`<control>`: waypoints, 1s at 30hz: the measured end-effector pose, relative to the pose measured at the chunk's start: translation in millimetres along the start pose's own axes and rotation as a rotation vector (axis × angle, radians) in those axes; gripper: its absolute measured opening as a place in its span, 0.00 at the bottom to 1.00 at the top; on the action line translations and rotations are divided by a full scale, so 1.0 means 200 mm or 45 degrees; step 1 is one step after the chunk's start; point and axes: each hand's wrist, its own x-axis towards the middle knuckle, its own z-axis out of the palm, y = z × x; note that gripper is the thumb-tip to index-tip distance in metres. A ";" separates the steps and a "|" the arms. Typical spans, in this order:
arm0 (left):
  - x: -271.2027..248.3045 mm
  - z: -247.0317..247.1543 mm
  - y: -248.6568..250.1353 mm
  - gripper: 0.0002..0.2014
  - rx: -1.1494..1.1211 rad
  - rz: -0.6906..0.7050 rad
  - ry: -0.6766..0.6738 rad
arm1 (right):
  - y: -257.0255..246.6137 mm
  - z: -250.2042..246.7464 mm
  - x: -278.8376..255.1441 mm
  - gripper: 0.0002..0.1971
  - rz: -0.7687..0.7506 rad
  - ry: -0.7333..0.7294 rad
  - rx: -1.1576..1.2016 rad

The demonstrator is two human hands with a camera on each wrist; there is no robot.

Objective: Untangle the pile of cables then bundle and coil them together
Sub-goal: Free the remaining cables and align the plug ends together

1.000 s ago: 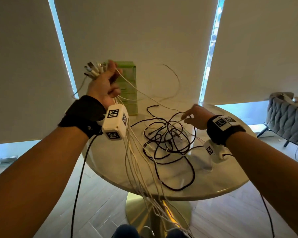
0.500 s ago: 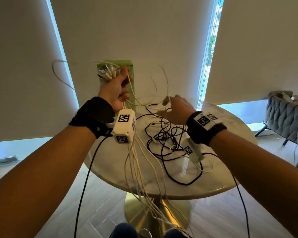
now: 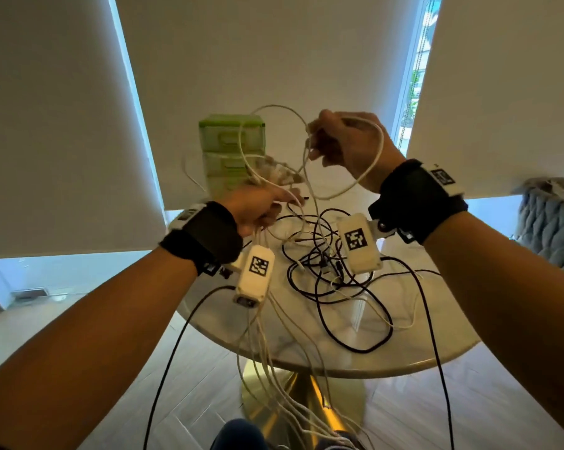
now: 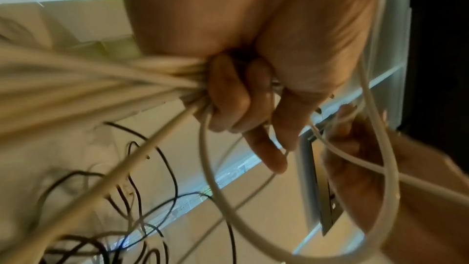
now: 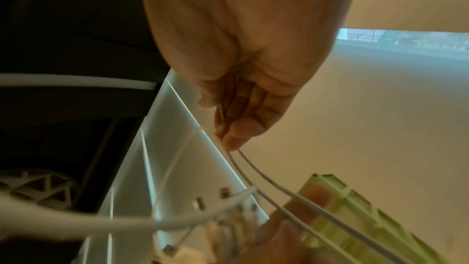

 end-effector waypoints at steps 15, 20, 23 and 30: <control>0.03 -0.11 0.06 0.12 -0.236 0.187 0.176 | 0.48 -0.04 -0.20 0.44 0.700 -0.842 -1.332; 0.02 -0.25 0.14 0.14 -0.265 0.254 0.261 | 0.64 -0.09 -0.14 0.44 0.811 -0.684 -1.376; -0.01 -0.33 0.18 0.14 -0.286 0.266 0.291 | 0.69 -0.16 -0.07 0.45 0.882 -0.460 -1.560; -0.01 -0.38 0.16 0.14 -0.261 0.261 0.269 | 0.60 -0.04 -0.03 0.11 0.722 -0.424 -1.626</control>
